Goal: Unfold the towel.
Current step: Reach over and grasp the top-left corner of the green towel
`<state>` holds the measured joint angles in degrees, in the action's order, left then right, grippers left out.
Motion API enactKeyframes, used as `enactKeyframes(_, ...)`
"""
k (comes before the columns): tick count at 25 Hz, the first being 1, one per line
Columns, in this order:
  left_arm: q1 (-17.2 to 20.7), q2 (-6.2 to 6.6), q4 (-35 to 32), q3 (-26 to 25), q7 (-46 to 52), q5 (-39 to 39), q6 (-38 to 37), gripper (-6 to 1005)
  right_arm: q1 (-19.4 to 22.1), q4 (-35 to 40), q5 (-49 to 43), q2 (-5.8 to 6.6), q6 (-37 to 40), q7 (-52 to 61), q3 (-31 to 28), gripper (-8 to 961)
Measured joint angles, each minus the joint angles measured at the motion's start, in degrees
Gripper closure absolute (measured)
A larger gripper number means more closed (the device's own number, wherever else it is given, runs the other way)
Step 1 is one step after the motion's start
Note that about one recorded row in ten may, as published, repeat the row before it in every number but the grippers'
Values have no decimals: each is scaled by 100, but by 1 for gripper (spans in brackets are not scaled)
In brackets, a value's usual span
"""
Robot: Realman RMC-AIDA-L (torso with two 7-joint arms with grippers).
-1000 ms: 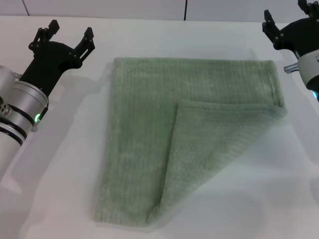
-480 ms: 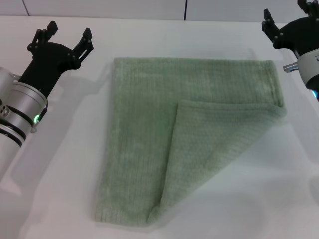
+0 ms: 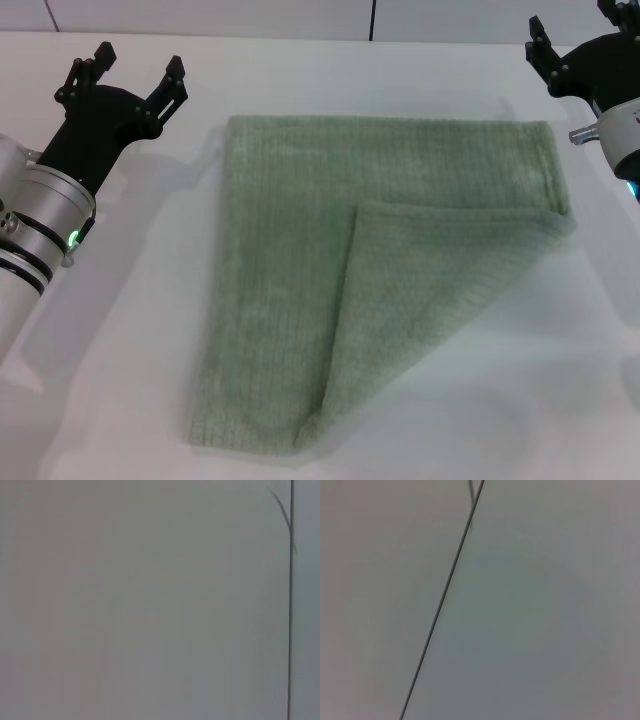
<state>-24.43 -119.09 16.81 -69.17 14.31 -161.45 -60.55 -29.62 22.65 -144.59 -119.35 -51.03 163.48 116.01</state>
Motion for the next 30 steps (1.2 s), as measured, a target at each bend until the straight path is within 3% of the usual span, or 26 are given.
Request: enactKeyframes(30,-16,0,7,0,2,-1,-5,205,0,18,0,0,-4,0,0,193)
